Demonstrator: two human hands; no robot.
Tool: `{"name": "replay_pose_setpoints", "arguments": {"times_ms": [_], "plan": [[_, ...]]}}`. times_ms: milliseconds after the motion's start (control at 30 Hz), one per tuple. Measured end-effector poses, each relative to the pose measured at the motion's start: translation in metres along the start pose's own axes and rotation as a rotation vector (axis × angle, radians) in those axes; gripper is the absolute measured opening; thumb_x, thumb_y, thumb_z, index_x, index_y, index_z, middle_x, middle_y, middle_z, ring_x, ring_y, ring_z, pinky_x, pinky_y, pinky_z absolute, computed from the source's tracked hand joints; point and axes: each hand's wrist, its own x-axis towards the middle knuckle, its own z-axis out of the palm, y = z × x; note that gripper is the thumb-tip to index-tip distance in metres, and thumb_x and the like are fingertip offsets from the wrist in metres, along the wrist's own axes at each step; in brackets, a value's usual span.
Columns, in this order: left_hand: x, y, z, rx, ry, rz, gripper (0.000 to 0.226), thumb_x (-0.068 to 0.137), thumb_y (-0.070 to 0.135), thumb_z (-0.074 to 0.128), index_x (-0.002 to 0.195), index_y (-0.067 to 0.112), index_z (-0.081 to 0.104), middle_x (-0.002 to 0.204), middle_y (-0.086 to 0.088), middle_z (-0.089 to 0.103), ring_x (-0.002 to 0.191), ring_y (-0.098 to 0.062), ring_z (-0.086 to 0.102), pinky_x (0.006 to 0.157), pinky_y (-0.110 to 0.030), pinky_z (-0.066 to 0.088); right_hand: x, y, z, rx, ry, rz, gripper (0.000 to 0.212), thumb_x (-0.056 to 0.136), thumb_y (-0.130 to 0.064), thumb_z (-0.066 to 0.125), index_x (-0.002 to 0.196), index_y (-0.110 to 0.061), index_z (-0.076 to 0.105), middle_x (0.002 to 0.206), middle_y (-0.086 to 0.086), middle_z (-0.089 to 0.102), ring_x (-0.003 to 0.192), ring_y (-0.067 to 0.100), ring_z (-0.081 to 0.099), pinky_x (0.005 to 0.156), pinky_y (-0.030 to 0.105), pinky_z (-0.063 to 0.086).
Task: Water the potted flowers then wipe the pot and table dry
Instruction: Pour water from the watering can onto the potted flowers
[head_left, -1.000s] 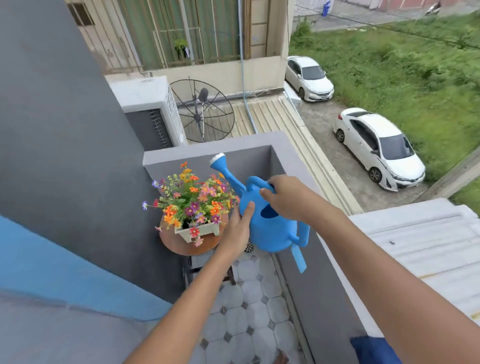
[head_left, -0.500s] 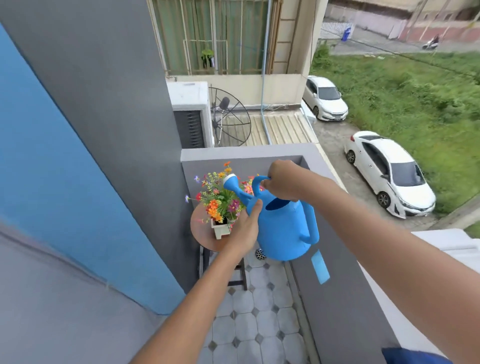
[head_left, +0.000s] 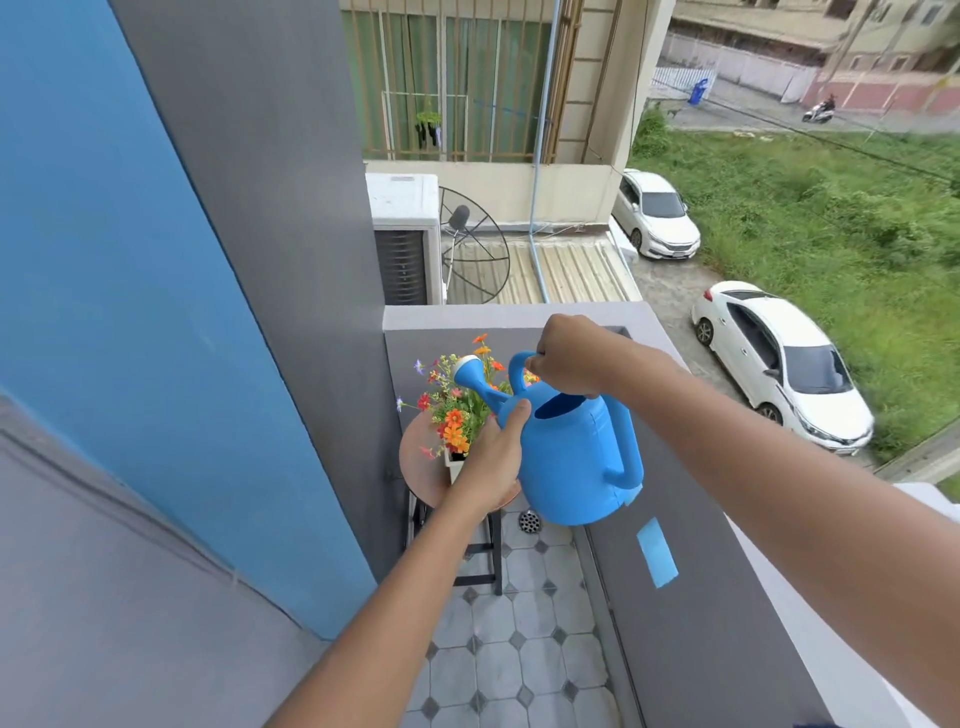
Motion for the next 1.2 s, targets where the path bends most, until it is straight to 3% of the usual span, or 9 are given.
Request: {"name": "replay_pose_setpoints", "arguments": {"times_ms": [167, 300, 467, 600, 700, 867, 1000, 1133, 1200], "plan": [[0.0, 0.005, 0.001, 0.0, -0.034, 0.004, 0.045, 0.103, 0.05, 0.03, 0.123, 0.025, 0.062, 0.115, -0.007, 0.07, 0.098, -0.015, 0.064, 0.072, -0.025, 0.048, -0.001, 0.002, -0.003, 0.007, 0.015, 0.012, 0.035, 0.1, -0.022, 0.05, 0.068, -0.011, 0.041, 0.063, 0.01, 0.05, 0.043, 0.024, 0.051, 0.044, 0.023, 0.035], [0.004, 0.007, 0.008, 0.028, -0.035, 0.028, 0.042, 0.099, 0.058, 0.03, 0.111, 0.036, 0.063, 0.117, -0.01, 0.069, 0.101, -0.023, 0.064, 0.08, -0.036, 0.045, -0.004, 0.01, -0.007, 0.012, 0.021, 0.033, 0.035, 0.101, -0.024, 0.049, 0.069, -0.01, 0.043, 0.063, 0.01, 0.049, 0.044, 0.024, 0.051, 0.045, 0.025, 0.037], [0.013, 0.007, 0.025, 0.065, -0.081, 0.046, 0.06, 0.087, 0.073, 0.031, 0.113, 0.03, 0.064, 0.117, -0.017, 0.067, 0.11, -0.035, 0.063, 0.093, -0.052, 0.049, -0.01, 0.027, -0.013, 0.02, 0.041, 0.081, 0.033, 0.1, -0.023, 0.05, 0.071, -0.01, 0.045, 0.062, 0.009, 0.049, 0.043, 0.023, 0.051, 0.046, 0.025, 0.038], [0.016, 0.008, 0.043, 0.088, -0.129, 0.03, 0.066, 0.081, 0.081, 0.032, 0.113, 0.033, 0.064, 0.118, -0.018, 0.066, 0.11, -0.036, 0.063, 0.097, -0.059, 0.046, -0.018, 0.046, -0.019, 0.022, 0.039, 0.129, 0.018, 0.097, -0.023, 0.054, 0.092, -0.007, 0.062, 0.064, 0.009, 0.054, 0.042, 0.024, 0.052, 0.047, 0.026, 0.041], [0.014, 0.011, 0.054, 0.109, -0.151, 0.028, 0.062, 0.082, 0.079, 0.03, 0.115, 0.037, 0.062, 0.111, -0.007, 0.07, 0.105, -0.027, 0.065, 0.097, -0.056, 0.048, -0.027, 0.056, -0.023, 0.002, 0.028, 0.14, 0.021, 0.098, -0.024, 0.054, 0.085, -0.008, 0.057, 0.056, 0.009, 0.051, 0.041, 0.024, 0.049, 0.043, 0.024, 0.035], [0.013, 0.007, 0.064, 0.144, -0.183, 0.02, 0.059, 0.085, 0.077, 0.027, 0.114, 0.04, 0.062, 0.111, 0.002, 0.07, 0.105, -0.016, 0.064, 0.098, -0.051, 0.049, -0.034, 0.066, -0.022, -0.017, 0.017, 0.17, 0.02, 0.098, -0.027, 0.056, 0.094, -0.008, 0.056, 0.059, 0.009, 0.051, 0.042, 0.023, 0.05, 0.041, 0.024, 0.033], [0.013, 0.006, 0.062, 0.125, -0.19, 0.043, 0.057, 0.089, 0.073, 0.027, 0.12, 0.039, 0.061, 0.115, 0.004, 0.07, 0.108, -0.013, 0.064, 0.101, -0.049, 0.048, -0.028, 0.069, -0.017, 0.008, 0.027, 0.171, 0.023, 0.097, -0.026, 0.054, 0.081, -0.01, 0.054, 0.063, 0.01, 0.052, 0.043, 0.024, 0.052, 0.042, 0.024, 0.035], [0.012, 0.007, 0.053, 0.125, -0.138, 0.039, 0.059, 0.089, 0.072, 0.028, 0.116, 0.032, 0.063, 0.114, -0.01, 0.069, 0.107, -0.028, 0.064, 0.087, -0.041, 0.048, -0.018, 0.064, -0.011, 0.052, 0.036, 0.15, 0.024, 0.098, -0.028, 0.051, 0.106, -0.013, 0.067, 0.07, 0.01, 0.058, 0.046, 0.024, 0.056, 0.048, 0.027, 0.043], [0.014, 0.005, 0.047, 0.108, -0.106, 0.031, 0.06, 0.087, 0.074, 0.03, 0.11, 0.03, 0.065, 0.112, -0.017, 0.068, 0.109, -0.036, 0.062, 0.084, -0.046, 0.05, -0.015, 0.059, -0.008, 0.051, 0.029, 0.14, 0.023, 0.099, -0.028, 0.049, 0.101, -0.012, 0.066, 0.072, 0.01, 0.059, 0.048, 0.025, 0.057, 0.049, 0.026, 0.044]]}}
